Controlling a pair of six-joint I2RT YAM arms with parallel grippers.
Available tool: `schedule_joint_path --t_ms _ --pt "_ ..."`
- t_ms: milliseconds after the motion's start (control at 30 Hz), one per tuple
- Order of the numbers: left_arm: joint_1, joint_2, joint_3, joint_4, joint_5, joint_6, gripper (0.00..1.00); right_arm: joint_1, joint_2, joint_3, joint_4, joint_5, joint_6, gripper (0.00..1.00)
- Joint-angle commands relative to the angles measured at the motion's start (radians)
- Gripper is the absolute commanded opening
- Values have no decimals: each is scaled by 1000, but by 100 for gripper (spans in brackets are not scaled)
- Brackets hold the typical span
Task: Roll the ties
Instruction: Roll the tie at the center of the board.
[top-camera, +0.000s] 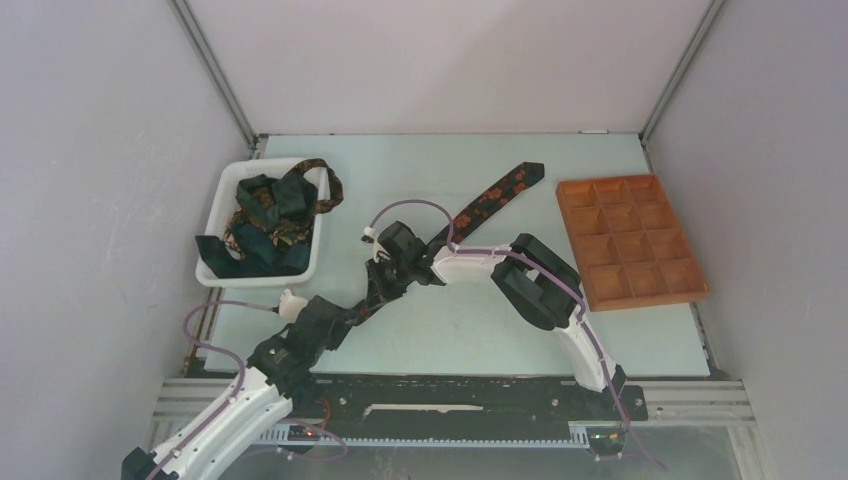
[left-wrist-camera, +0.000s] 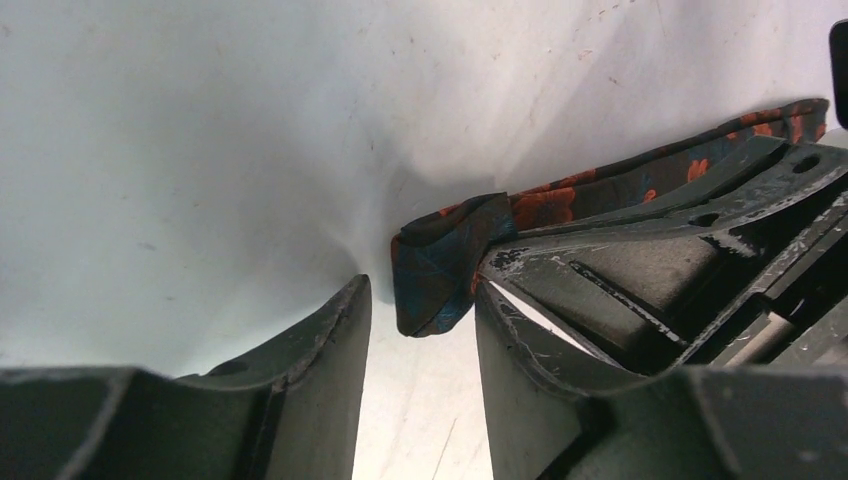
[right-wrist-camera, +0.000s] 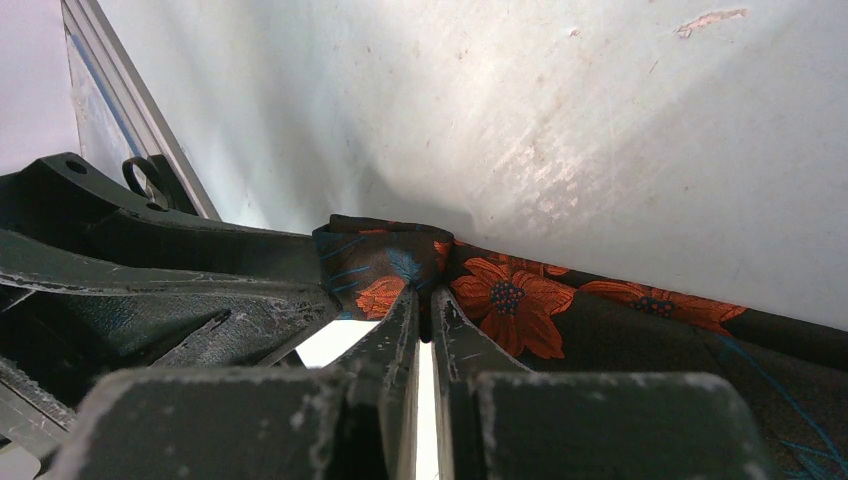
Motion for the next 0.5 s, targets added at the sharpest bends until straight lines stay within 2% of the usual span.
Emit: schedule_joint_path --t_ms 0,200,467 --pt "1 17 -23 40 -9 -46 47 3 29 -13 -4 23 -23 6" --pt "1 38 -36 50 -12 -63 41 1 29 -17 0 20 -20 6" --pt "1 114 -35 96 -17 -59 19 0 22 -24 8 19 -16 6"
